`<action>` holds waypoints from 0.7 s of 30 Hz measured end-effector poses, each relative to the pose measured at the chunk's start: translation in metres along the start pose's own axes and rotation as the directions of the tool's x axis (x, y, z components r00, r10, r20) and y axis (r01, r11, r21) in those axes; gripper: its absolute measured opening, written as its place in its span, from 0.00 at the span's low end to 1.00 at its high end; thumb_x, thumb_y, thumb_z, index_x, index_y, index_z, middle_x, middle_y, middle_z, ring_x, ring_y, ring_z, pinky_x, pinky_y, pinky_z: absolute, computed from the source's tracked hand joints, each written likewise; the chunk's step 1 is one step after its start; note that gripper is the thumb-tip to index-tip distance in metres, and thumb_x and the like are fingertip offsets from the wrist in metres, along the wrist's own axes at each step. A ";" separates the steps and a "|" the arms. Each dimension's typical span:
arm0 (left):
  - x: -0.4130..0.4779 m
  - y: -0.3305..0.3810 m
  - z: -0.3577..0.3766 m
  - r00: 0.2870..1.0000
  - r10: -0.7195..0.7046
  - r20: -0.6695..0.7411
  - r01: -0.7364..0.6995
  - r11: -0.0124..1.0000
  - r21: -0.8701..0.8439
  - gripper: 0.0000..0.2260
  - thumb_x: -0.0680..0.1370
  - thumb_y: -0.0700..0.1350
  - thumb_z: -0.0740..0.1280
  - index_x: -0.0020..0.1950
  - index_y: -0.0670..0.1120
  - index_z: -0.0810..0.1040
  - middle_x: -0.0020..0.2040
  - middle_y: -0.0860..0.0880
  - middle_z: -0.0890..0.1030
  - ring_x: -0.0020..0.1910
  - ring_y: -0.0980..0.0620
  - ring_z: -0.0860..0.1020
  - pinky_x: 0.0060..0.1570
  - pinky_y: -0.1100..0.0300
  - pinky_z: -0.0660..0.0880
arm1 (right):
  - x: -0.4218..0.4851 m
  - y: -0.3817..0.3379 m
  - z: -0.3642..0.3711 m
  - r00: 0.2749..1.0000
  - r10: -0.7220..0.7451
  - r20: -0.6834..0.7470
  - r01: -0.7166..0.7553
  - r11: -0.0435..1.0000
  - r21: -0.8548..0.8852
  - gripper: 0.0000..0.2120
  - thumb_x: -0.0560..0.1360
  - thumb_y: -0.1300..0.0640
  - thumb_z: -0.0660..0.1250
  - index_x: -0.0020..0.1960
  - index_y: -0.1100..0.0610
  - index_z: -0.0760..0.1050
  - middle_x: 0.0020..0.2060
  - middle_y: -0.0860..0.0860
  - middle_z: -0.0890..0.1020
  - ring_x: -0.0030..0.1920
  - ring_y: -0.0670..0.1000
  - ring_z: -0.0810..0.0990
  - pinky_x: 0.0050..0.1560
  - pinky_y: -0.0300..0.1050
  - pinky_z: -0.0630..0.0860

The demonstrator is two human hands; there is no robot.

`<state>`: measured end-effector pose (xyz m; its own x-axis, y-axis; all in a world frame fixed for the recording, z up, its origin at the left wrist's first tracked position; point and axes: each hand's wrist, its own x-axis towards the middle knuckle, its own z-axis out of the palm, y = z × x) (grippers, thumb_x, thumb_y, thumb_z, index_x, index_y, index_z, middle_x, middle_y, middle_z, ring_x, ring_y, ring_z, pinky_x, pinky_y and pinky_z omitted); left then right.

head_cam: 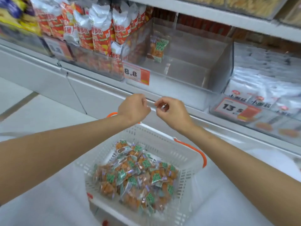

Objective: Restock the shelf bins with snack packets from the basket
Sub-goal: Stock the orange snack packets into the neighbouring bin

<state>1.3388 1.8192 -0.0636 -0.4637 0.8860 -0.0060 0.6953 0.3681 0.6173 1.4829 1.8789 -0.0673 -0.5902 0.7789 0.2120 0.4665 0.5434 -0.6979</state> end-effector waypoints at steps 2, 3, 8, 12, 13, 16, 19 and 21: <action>-0.012 -0.023 0.014 0.991 -0.014 0.130 0.013 1.000 0.005 0.09 0.71 0.44 0.69 0.34 0.49 0.71 0.33 0.51 0.76 0.38 0.47 0.77 0.40 0.52 0.77 | -0.019 0.015 0.017 0.991 0.057 0.122 -0.055 0.998 -0.013 0.07 0.73 0.63 0.67 0.47 0.54 0.81 0.39 0.44 0.81 0.34 0.42 0.74 0.41 0.34 0.70; -0.017 -0.036 0.022 0.979 -0.036 0.198 0.036 0.999 0.003 0.08 0.72 0.45 0.70 0.36 0.49 0.72 0.35 0.52 0.76 0.38 0.48 0.77 0.42 0.52 0.78 | -0.026 0.024 0.025 0.976 0.085 0.200 -0.081 0.996 -0.028 0.07 0.74 0.62 0.67 0.49 0.55 0.81 0.41 0.45 0.81 0.35 0.41 0.74 0.42 0.35 0.70; -0.035 -0.099 0.054 0.900 -0.172 0.400 0.169 0.985 0.044 0.03 0.73 0.43 0.69 0.39 0.49 0.77 0.41 0.55 0.76 0.44 0.49 0.79 0.47 0.55 0.78 | -0.050 0.070 0.066 0.718 0.296 0.630 -0.061 0.929 -0.366 0.16 0.75 0.57 0.68 0.63 0.55 0.76 0.57 0.50 0.79 0.52 0.49 0.77 0.52 0.41 0.71; -0.035 -0.129 0.079 0.856 -0.233 0.462 0.216 0.972 0.089 0.08 0.73 0.39 0.68 0.35 0.49 0.78 0.45 0.52 0.80 0.52 0.51 0.78 0.56 0.54 0.76 | -0.083 0.124 0.106 0.478 0.514 0.712 -0.066 0.830 -0.554 0.20 0.76 0.56 0.68 0.66 0.57 0.74 0.61 0.54 0.78 0.56 0.55 0.79 0.56 0.49 0.77; -0.034 -0.132 0.085 0.845 -0.236 0.479 0.216 0.972 0.098 0.08 0.73 0.40 0.68 0.35 0.49 0.78 0.45 0.52 0.80 0.52 0.50 0.78 0.57 0.53 0.76 | -0.091 0.137 0.114 0.467 0.537 0.703 -0.060 0.812 -0.580 0.18 0.75 0.56 0.68 0.65 0.56 0.75 0.60 0.54 0.79 0.54 0.55 0.79 0.54 0.49 0.78; -0.035 -0.135 0.097 0.813 -0.233 0.533 0.190 0.972 0.135 0.08 0.74 0.42 0.67 0.36 0.47 0.81 0.45 0.50 0.83 0.49 0.50 0.80 0.55 0.53 0.77 | -0.116 0.166 0.133 0.451 0.562 0.693 -0.023 0.783 -0.621 0.27 0.72 0.58 0.71 0.70 0.54 0.70 0.61 0.55 0.77 0.57 0.56 0.78 0.53 0.48 0.78; -0.040 -0.129 0.104 0.773 -0.245 0.585 0.172 0.969 0.178 0.08 0.76 0.42 0.65 0.39 0.43 0.81 0.50 0.42 0.83 0.47 0.45 0.82 0.49 0.52 0.80 | -0.147 0.183 0.155 0.407 0.559 0.722 0.067 0.770 -0.634 0.43 0.71 0.56 0.74 0.78 0.48 0.54 0.76 0.57 0.59 0.72 0.60 0.65 0.67 0.55 0.71; -0.043 -0.124 0.108 0.759 -0.252 0.600 0.159 0.966 0.204 0.10 0.76 0.43 0.64 0.37 0.42 0.81 0.48 0.40 0.82 0.44 0.43 0.82 0.48 0.50 0.81 | -0.162 0.186 0.166 0.424 0.554 0.717 0.133 0.745 -0.654 0.40 0.76 0.52 0.70 0.79 0.46 0.49 0.78 0.58 0.54 0.75 0.61 0.60 0.68 0.61 0.68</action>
<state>1.3319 1.7656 -0.2252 -0.1977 0.7492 -0.6321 0.7097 0.5542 0.4350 1.5558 1.8021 -0.3449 -0.4638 0.4066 -0.7871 0.6996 0.7132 -0.0438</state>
